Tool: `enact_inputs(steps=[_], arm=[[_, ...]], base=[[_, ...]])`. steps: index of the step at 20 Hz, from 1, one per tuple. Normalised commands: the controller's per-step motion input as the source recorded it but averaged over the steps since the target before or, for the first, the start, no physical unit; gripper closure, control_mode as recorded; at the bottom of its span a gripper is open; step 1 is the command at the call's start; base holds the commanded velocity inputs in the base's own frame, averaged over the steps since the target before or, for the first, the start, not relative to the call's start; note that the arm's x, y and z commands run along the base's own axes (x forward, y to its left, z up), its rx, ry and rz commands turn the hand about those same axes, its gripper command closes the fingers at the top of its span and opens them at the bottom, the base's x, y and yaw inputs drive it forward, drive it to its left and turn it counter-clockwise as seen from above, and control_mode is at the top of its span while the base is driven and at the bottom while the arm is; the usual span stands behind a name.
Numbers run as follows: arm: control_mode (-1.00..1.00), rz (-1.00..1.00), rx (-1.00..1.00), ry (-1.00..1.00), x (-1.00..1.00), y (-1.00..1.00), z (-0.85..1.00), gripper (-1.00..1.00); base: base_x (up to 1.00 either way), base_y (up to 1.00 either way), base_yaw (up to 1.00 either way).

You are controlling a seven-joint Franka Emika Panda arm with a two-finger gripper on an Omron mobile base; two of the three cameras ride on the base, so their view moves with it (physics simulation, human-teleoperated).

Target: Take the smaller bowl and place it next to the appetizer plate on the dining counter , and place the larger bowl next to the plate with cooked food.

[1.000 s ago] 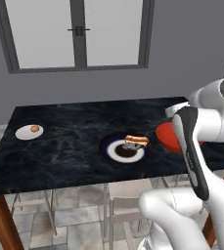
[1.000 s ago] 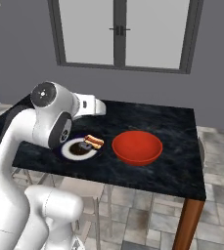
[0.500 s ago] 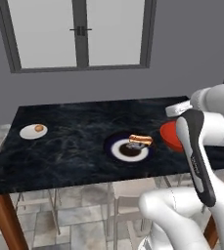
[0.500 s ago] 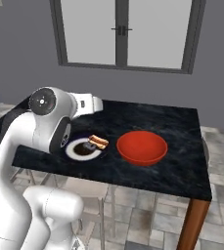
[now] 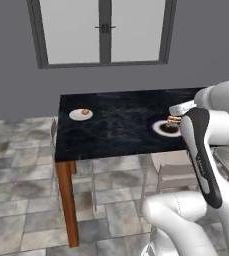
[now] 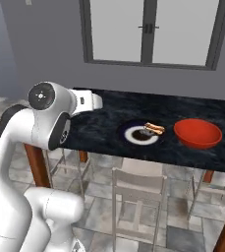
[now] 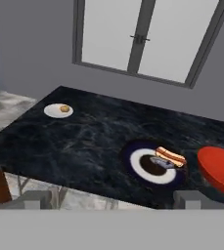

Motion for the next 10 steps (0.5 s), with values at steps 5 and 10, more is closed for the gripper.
enact_inputs(steps=[5, 10], arm=[[1.00, 0.00, 0.00, 0.00, 0.00, 0.00, 0.00, -1.00], [1.00, 0.00, 0.00, 0.00, 0.00, 0.00, 0.00, -1.00]], base=[[-0.15, 1.00, 0.08], [0.15, 1.00, 0.14]])
